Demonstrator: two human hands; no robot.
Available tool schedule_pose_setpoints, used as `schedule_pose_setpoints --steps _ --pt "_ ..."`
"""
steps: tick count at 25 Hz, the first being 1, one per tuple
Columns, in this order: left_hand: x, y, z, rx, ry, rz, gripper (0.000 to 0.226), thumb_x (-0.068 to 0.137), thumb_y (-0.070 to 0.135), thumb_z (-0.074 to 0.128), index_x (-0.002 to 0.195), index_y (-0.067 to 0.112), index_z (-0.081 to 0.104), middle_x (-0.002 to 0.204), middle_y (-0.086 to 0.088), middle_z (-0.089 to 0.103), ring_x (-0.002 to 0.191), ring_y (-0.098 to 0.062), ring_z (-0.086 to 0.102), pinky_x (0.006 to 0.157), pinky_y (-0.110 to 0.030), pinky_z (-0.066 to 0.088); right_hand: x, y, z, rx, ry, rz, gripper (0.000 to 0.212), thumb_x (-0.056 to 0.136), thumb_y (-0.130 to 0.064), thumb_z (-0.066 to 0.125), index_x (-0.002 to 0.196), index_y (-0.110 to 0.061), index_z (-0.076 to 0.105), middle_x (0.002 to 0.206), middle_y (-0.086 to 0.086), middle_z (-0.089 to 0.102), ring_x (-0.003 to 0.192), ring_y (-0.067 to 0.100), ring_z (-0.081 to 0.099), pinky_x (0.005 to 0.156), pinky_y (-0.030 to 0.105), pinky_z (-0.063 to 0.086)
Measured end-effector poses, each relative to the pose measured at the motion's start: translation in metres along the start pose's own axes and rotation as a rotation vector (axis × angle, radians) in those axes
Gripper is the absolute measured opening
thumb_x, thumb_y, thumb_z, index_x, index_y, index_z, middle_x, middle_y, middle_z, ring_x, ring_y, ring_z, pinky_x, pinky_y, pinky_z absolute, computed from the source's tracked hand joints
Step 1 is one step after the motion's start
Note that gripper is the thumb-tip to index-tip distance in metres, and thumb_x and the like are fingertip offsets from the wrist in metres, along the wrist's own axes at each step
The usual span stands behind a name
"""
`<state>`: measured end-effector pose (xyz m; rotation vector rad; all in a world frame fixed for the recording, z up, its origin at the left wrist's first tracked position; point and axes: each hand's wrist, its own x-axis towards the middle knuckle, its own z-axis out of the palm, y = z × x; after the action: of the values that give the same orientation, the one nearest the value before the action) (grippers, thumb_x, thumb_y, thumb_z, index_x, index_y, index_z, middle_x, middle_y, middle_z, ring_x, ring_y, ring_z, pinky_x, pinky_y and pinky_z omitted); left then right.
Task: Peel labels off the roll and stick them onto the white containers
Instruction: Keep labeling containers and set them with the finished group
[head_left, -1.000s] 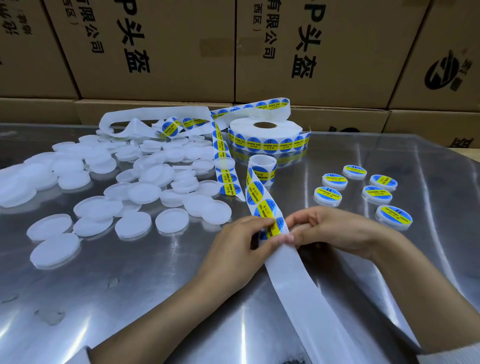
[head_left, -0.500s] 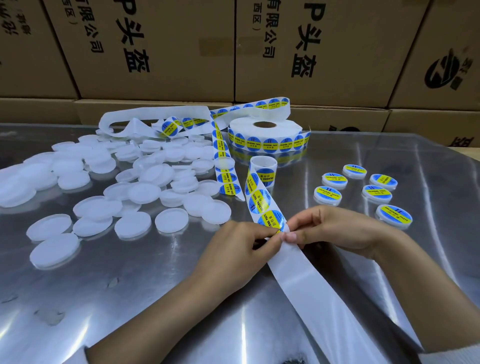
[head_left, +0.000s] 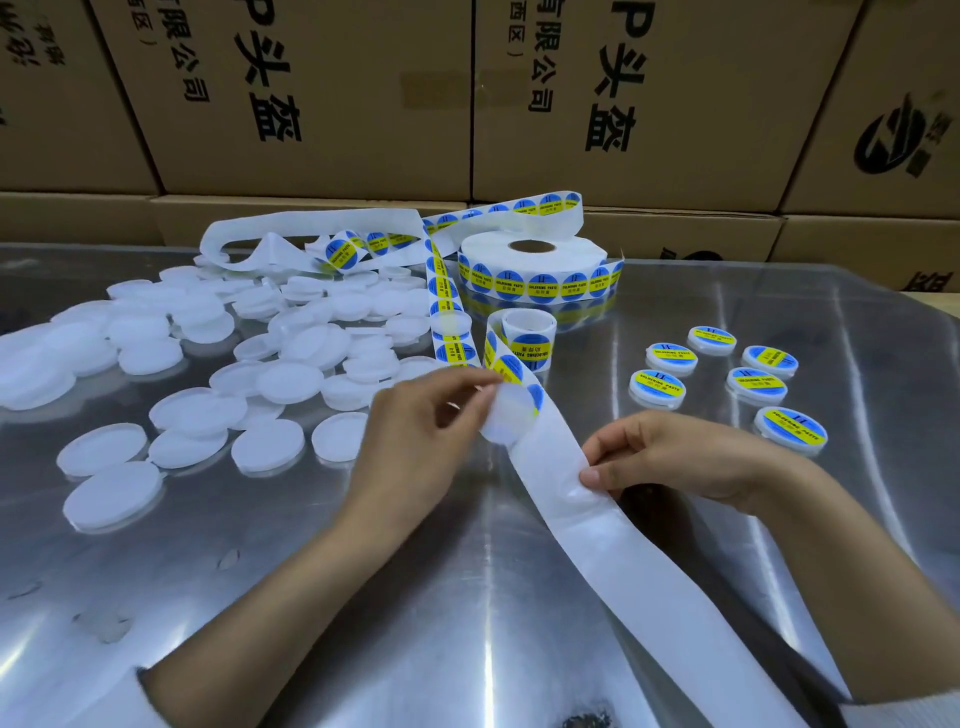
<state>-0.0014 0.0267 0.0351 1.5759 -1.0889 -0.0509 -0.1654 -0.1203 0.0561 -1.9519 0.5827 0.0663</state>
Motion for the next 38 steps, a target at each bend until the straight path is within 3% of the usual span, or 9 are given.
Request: schedule_pose_setpoints --steps 4,9,18,22,25,28,31,34,38 --pt "0.014 0.0 -0.016 -0.284 0.196 -0.051 0.021 0.089 0.015 0.064 0.079 0.032 0.072 0.074 0.015 0.071 0.063 -0.002 0.062 0.063 -0.013 0.049 -0.002 -0.001 0.001 -0.057 0.05 0.042 0.01 0.082 -0.017 0.07 0.091 -0.014 0.07 0.074 -0.006 0.068 0.066 0.007 0.058 0.063 0.013 0.044" --pt "0.01 0.007 -0.009 -0.381 0.066 -0.255 0.019 0.066 0.054 0.065 0.065 0.037 0.074 0.064 0.011 0.068 0.062 -0.004 0.061 0.067 -0.022 0.052 0.0 -0.009 0.002 0.277 0.364 -0.04 0.031 0.063 -0.048 0.073 0.065 -0.024 0.053 0.061 -0.007 0.041 0.054 0.007 0.036 0.054 0.021 0.027" --pt "0.0 0.007 0.004 -0.367 -0.197 -0.075 0.036 0.067 0.061 0.061 0.071 0.028 0.075 0.075 0.009 0.071 0.07 -0.002 0.058 0.069 -0.013 0.045 -0.01 -0.029 0.021 0.407 -0.228 -0.069 0.052 0.065 -0.066 0.06 0.089 -0.022 0.075 0.052 -0.007 0.048 0.031 -0.001 0.024 0.032 0.011 0.02" --pt "-0.001 0.004 0.005 -0.357 -0.218 -0.097 0.031 0.069 0.06 0.064 0.075 0.032 0.076 0.084 -0.006 0.073 0.081 -0.024 0.064 0.08 -0.035 0.051 -0.005 -0.03 0.031 0.526 -0.237 -0.146 0.025 0.076 -0.047 0.061 0.068 -0.024 0.064 0.052 -0.009 0.045 0.032 -0.002 0.023 0.033 0.011 0.019" --pt "0.005 0.002 0.0 -0.338 -0.171 -0.093 0.028 0.072 0.063 0.068 0.074 0.035 0.075 0.083 0.003 0.073 0.078 -0.009 0.063 0.076 -0.03 0.051 -0.003 -0.028 0.031 0.608 -0.113 -0.173 0.021 0.082 -0.035 0.061 0.064 -0.024 0.057 0.051 -0.01 0.04 0.034 0.0 0.021 0.036 0.013 0.016" --pt "0.011 -0.011 -0.014 0.045 -0.103 -0.016 0.021 0.072 0.055 0.067 0.078 0.035 0.071 0.086 0.018 0.07 0.078 0.004 0.058 0.068 -0.008 0.041 0.0 -0.029 0.029 0.703 0.1 -0.193 0.018 0.074 -0.035 0.066 0.063 -0.024 0.057 0.05 -0.01 0.039 0.036 0.001 0.024 0.038 0.013 0.016" --pt "0.011 -0.027 -0.023 0.624 -0.199 0.006 0.025 0.082 0.044 0.066 0.104 0.031 0.068 0.115 0.016 0.063 0.101 -0.005 0.056 0.079 -0.022 0.042 0.003 -0.03 0.03 0.732 0.269 -0.215 0.018 0.067 -0.04 0.064 0.068 -0.024 0.058 0.054 -0.01 0.049 0.04 0.002 0.036 0.039 0.013 0.029" --pt "0.012 -0.035 -0.021 0.735 -0.305 -0.042 0.029 0.09 0.041 0.056 0.112 0.026 0.066 0.132 0.009 0.054 0.118 -0.015 0.05 0.088 -0.036 0.046 0.005 -0.028 0.031 0.737 0.337 -0.219 0.017 0.068 -0.041 0.064 0.068 -0.024 0.064 0.063 -0.012 0.06 0.049 0.001 0.048 0.045 0.013 0.039" --pt "0.013 -0.032 -0.022 0.772 -0.272 0.015 0.023 0.097 0.036 0.046 0.097 0.025 0.066 0.108 0.006 0.065 0.107 -0.019 0.056 0.078 -0.037 0.047 0.007 -0.026 0.032 0.731 0.339 -0.25 0.02 0.068 -0.039 0.065 0.08 -0.023 0.061 0.071 -0.013 0.063 0.056 0.002 0.052 0.05 0.014 0.045"
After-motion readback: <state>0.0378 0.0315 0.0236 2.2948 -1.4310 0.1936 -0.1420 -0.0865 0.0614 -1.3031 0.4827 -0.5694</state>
